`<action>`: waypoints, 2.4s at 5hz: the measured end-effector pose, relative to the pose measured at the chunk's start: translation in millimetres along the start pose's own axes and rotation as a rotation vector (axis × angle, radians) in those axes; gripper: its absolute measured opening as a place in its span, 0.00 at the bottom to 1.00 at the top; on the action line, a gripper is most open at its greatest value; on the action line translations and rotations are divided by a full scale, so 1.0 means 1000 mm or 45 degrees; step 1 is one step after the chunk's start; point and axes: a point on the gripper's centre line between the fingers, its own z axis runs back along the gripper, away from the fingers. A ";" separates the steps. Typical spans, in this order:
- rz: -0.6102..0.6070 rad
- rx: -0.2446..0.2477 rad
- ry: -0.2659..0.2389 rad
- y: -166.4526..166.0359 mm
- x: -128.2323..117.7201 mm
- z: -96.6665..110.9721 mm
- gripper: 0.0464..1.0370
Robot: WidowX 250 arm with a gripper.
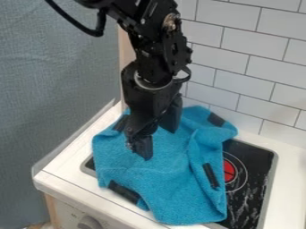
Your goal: Fold the cloth from right to left
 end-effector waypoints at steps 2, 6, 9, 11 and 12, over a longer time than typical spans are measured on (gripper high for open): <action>-0.084 0.063 0.039 0.006 -0.010 -0.012 0.96; -0.604 0.154 0.183 -0.031 -0.074 -0.047 0.96; -0.695 0.237 0.243 -0.040 -0.086 -0.085 0.96; -0.687 0.234 0.240 -0.043 -0.088 -0.092 0.62; -0.685 0.227 0.235 -0.043 -0.087 -0.092 0.30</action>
